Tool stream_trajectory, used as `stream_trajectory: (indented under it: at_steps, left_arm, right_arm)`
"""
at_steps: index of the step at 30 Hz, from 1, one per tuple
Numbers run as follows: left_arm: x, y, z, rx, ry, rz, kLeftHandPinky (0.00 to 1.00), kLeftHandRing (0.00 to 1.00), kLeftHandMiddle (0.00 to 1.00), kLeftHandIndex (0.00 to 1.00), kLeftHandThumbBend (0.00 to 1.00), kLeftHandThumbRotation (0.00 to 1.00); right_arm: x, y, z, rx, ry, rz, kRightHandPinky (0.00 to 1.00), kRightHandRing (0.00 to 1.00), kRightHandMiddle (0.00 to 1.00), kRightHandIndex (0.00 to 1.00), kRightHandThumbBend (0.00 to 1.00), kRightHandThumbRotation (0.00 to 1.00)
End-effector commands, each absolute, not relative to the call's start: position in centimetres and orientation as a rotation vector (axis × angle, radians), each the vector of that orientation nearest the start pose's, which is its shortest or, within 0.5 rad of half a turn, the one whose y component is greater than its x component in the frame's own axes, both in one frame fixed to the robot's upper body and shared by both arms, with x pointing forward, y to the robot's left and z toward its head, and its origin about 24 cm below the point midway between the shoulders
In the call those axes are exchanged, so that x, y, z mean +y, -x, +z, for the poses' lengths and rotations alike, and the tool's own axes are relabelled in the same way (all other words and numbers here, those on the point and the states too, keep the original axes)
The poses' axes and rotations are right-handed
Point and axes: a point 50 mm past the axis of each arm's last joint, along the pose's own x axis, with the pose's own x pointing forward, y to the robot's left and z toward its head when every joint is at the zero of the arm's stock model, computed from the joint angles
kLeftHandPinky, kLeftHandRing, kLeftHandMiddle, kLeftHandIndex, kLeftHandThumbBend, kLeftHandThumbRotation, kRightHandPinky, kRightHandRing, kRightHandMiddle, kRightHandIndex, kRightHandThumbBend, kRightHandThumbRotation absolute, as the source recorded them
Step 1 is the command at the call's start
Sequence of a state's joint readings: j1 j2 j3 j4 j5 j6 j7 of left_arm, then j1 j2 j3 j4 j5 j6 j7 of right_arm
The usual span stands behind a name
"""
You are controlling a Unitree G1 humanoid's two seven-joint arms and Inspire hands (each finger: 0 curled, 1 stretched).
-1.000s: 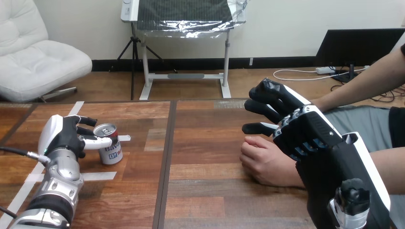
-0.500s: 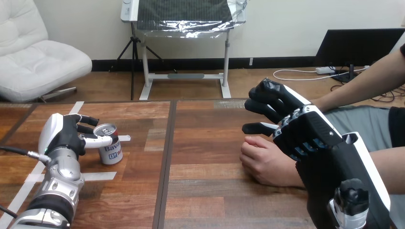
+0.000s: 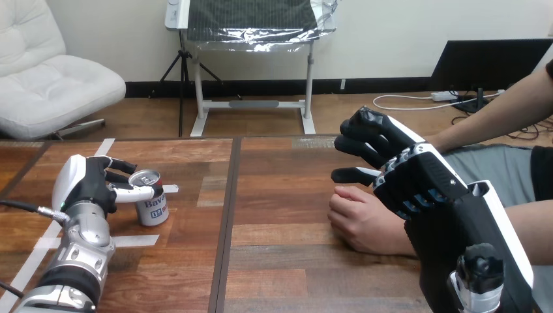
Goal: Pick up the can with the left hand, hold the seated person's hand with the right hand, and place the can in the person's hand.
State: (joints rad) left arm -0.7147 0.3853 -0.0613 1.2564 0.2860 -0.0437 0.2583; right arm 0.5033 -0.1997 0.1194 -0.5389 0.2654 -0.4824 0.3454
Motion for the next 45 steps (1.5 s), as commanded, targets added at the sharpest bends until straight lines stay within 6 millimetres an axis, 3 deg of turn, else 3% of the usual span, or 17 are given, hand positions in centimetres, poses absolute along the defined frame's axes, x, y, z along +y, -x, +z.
stream_trajectory:
  at_steps: [1,15,33,45]
  left_arm:
    - [25.34,-36.14,4.54,0.316,-0.754,0.287,0.39,0.5,0.56,0.61,0.77,0.0]
    - [25.19,-36.36,4.66,0.35,-0.809,0.265,0.4,0.53,0.6,0.65,0.8,0.02]
    - [25.2,-36.47,4.75,0.37,-0.851,0.24,0.46,0.61,0.67,0.72,0.84,0.14]
    - [25.1,-36.6,4.82,0.392,-0.865,0.209,0.54,0.73,0.78,0.79,0.86,0.25]
  right_arm:
    - [-14.98,-14.36,12.86,-0.61,-0.044,0.383,0.73,0.85,0.86,0.86,1.0,0.91]
    - [-14.94,-14.33,12.88,-0.615,-0.037,0.376,0.73,0.85,0.87,0.86,1.0,0.91]
    - [-14.89,-14.32,12.86,-0.618,-0.041,0.374,0.73,0.86,0.87,0.86,1.0,0.92]
    - [-14.94,-14.28,12.84,-0.612,-0.038,0.372,0.73,0.86,0.86,0.86,1.0,0.92]
